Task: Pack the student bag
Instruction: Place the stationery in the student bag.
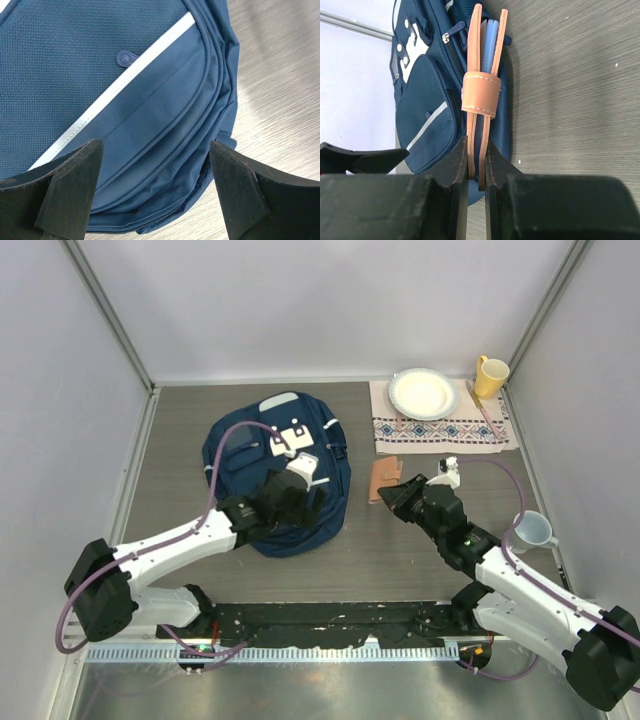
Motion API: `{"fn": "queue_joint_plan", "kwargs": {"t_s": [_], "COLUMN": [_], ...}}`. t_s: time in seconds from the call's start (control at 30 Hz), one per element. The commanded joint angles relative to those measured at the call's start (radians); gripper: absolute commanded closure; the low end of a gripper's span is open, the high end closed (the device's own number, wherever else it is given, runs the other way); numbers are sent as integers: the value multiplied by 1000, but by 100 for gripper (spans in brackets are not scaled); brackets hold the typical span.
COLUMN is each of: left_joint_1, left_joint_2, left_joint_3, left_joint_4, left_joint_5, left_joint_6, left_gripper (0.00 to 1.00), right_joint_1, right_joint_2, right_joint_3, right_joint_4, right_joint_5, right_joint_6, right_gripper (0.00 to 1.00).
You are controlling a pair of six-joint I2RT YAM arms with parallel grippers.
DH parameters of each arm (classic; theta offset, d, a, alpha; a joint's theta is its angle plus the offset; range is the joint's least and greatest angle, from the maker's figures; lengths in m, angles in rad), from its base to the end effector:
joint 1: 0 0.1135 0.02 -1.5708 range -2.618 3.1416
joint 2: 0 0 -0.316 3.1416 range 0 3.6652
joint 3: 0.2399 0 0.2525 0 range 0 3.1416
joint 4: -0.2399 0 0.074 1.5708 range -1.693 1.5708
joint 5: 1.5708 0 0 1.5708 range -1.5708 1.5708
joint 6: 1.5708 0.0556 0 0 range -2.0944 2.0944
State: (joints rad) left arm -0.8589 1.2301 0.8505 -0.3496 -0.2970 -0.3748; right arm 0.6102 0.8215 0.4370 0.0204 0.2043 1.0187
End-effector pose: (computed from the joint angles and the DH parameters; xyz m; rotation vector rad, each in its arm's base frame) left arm 0.1817 -0.1857 0.2915 0.3975 2.2457 -0.3114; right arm 0.1496 0.0908 0.2627 0.5513 1.9556 0.8732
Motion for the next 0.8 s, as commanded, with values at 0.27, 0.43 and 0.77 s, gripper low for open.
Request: {"fn": "queue_joint_plan", "kwargs": {"t_s": [0.27,0.43,0.77], "left_joint_1": [-97,-97,-98], "left_joint_2": [95,123,103], "left_joint_3": [-2,-21,-51], "left_joint_4": [59,126,168], "left_joint_5": [-310,-329,-231], "left_joint_6": [172,172,181], "left_gripper": [11,16,21], "right_joint_1": [-33,-49,-95], "right_joint_2": [21,37,51], "right_joint_3": [60,60,45], "right_joint_4": [9,10,32], "right_joint_5": [-13,-43,-98], "right_joint_6": [-19,-12,-2], "right_gripper": [99,98,97]}}
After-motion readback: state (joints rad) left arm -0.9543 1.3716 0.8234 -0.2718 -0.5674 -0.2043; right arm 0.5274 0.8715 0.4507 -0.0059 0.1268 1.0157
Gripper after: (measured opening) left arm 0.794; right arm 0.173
